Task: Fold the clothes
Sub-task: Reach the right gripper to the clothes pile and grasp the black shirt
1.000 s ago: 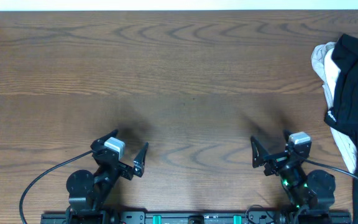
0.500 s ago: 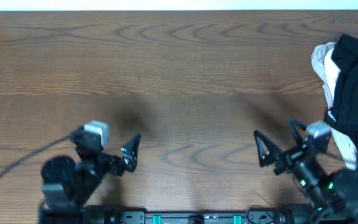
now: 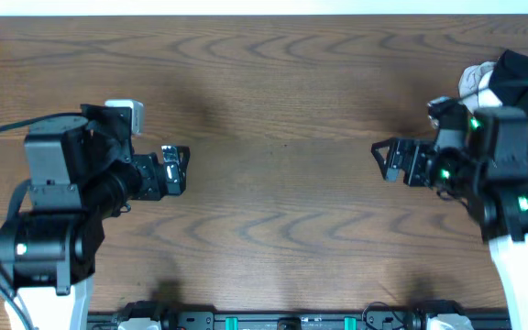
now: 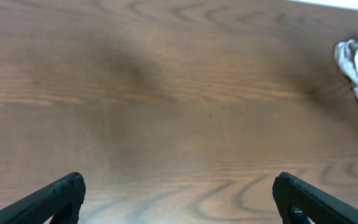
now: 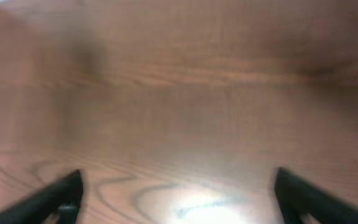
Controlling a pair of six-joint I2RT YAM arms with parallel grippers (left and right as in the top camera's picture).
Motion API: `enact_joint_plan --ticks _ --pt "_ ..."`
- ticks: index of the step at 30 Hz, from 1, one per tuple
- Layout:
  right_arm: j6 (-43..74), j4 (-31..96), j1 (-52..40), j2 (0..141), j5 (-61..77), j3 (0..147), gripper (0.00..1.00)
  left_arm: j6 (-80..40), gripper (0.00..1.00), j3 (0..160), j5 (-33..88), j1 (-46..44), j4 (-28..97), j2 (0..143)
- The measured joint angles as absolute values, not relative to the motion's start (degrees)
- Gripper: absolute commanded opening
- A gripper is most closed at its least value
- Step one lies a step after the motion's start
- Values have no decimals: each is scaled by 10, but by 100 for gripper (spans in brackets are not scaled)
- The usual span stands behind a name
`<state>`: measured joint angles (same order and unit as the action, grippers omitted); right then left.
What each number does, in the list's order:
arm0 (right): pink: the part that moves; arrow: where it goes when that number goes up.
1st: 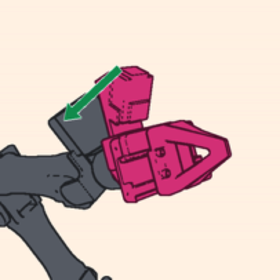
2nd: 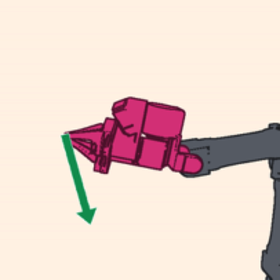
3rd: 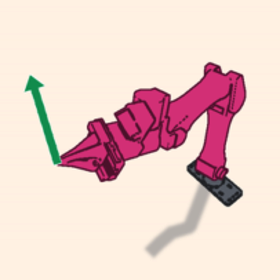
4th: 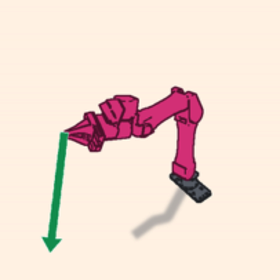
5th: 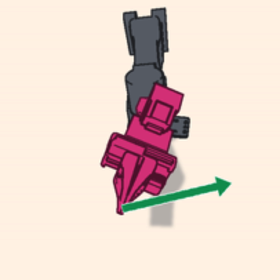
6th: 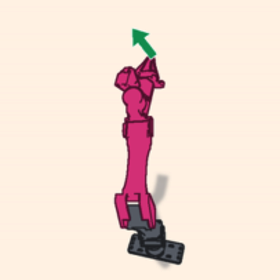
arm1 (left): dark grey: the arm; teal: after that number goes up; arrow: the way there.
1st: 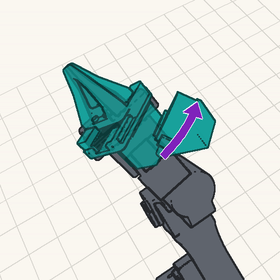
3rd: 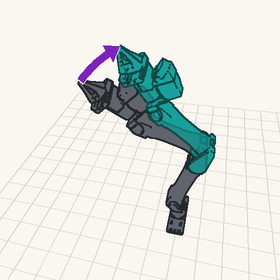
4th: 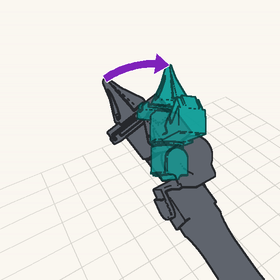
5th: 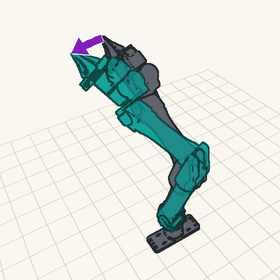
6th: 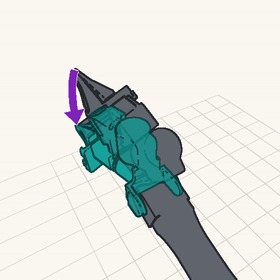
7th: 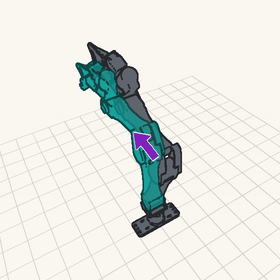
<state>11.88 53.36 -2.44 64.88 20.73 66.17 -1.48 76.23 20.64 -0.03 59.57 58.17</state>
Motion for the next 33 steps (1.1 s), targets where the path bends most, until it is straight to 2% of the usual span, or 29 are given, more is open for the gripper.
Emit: enact_joint_plan --ticks 3,7,11,17,25,33 --pt "127 575 1 713 191 710 89 -15 98 762 206 -1 604 596" --pt "135 633 67 808 134 815 90 -15 98 762 206 -1 618 609" --pt "160 665 137 890 55 915 88 -15 98 762 207 -1 619 617" --pt "194 639 201 980 -18 937 82 -15 98 762 208 -1 627 629" --pt "206 553 222 1099 -70 937 77 -15 98 762 208 0 629 650" --pt "230 488 223 1148 -107 937 71 -15 98 762 208 0 630 661"
